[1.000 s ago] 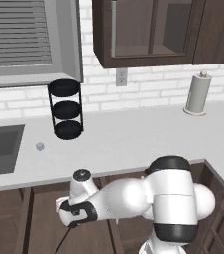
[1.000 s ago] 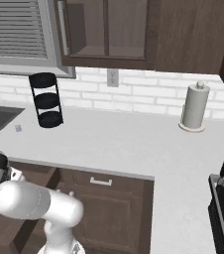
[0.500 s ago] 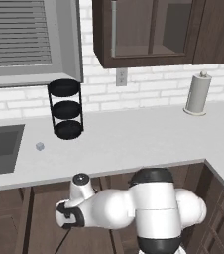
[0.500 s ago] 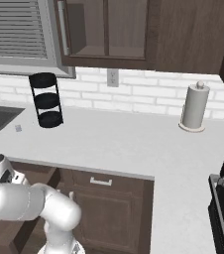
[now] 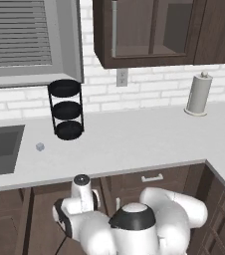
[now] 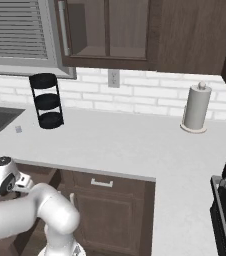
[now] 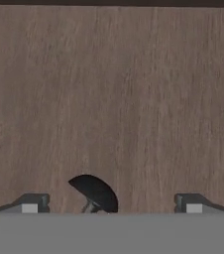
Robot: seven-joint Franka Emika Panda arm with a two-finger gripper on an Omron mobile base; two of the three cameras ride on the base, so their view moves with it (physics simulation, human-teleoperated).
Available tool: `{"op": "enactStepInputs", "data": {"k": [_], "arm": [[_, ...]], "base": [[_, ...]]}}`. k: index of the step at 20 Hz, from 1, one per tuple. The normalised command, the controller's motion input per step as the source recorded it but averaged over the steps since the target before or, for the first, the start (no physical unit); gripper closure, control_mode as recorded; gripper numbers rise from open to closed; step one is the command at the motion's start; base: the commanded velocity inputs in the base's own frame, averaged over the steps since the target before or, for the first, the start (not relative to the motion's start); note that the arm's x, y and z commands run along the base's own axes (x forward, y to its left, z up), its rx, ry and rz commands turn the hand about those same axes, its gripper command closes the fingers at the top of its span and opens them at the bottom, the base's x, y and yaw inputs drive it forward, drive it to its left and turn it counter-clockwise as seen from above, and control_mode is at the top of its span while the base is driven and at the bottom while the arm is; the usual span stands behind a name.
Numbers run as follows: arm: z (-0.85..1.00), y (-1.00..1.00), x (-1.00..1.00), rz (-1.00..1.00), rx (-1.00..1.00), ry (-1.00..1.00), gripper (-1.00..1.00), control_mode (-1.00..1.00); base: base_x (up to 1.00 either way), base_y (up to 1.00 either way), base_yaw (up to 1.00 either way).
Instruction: Pick the ladle from the drawer and place it on the counter.
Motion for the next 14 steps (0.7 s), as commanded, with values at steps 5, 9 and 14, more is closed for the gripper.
{"op": "enactStepInputs", "data": {"k": [5,9,14], "arm": [[-0.27,0.09,0.0,0.0,-0.02,0.0,-1.0,-1.0],[-0.14,0.13,0.01,0.0,0.0,0.0,-1.0,-1.0],[-0.17,0.19,0.01,0.0,-0.01,0.0,-1.0,-1.0]], "base": [[0.0,0.0,0.0],[0.0,0.0,0.0],[0.0,0.0,0.0]]}}
